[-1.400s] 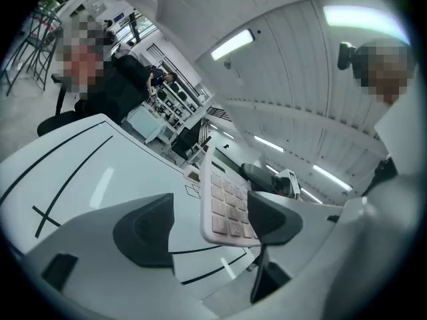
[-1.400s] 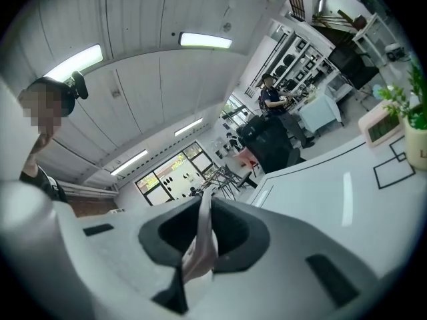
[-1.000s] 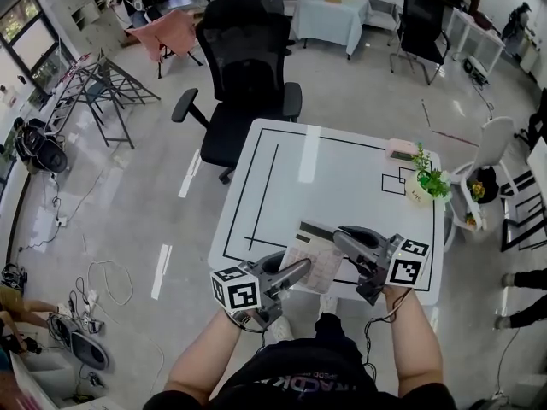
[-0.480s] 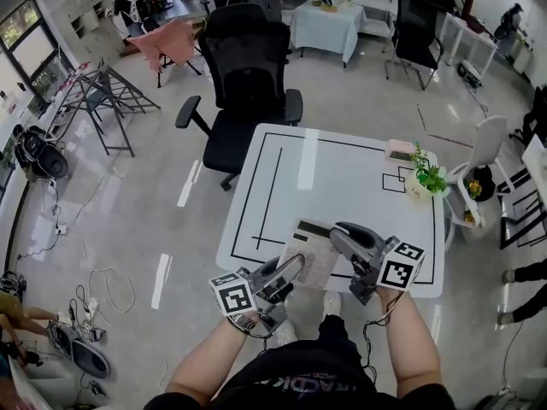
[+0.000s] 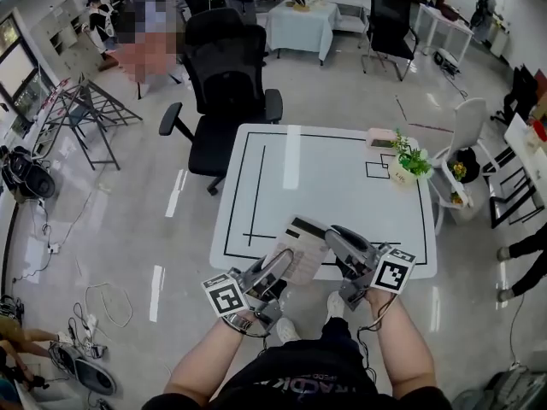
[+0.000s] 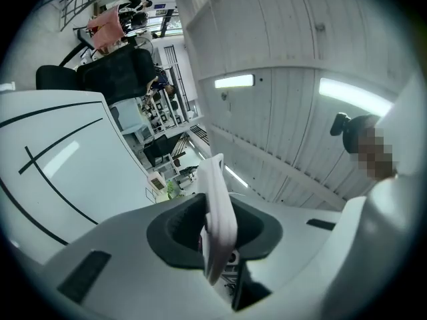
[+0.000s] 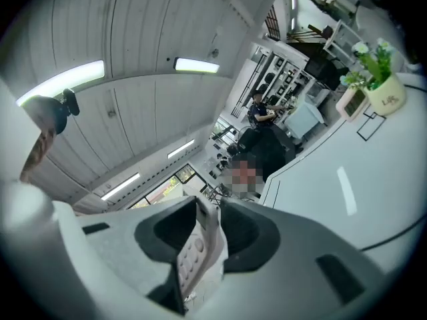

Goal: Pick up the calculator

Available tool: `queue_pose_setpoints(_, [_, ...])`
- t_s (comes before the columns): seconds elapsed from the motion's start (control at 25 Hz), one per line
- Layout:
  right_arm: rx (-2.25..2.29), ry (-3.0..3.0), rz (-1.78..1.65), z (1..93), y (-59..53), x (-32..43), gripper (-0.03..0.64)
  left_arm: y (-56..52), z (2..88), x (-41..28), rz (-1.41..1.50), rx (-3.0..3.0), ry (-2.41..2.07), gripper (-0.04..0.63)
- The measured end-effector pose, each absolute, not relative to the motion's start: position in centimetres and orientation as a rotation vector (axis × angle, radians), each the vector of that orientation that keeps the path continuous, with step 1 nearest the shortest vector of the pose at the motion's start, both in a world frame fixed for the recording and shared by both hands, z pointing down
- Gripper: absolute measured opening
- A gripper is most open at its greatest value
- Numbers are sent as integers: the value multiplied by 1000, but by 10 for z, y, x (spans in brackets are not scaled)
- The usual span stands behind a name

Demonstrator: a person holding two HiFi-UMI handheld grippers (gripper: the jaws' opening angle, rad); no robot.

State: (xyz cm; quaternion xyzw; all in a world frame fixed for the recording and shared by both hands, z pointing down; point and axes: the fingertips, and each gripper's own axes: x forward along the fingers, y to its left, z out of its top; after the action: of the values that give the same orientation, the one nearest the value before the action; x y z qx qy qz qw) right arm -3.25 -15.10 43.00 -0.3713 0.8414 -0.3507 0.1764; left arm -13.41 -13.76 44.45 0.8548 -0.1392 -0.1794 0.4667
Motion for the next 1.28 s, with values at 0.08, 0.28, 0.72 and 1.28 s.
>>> queue_pose_setpoints(0.08, [-1094, 2346, -988, 431, -145, -23, 100, -137, 441, -132, -454, 2091, -348, 71])
queue_pose_setpoints(0.28, [-1439, 2520, -751, 441, -121, 3, 100, -137, 431, -130, -466, 2134, -408, 69])
queue_pose_setpoints(0.72, [-1774, 2636, -401, 441, -49, 83, 2, -92, 416, -78, -496, 2199, -620, 69])
queue_pose_setpoints(1.28, [-1608, 2738, -316, 421, 58, 124, 2, 53, 428, -37, -429, 2218, -868, 69])
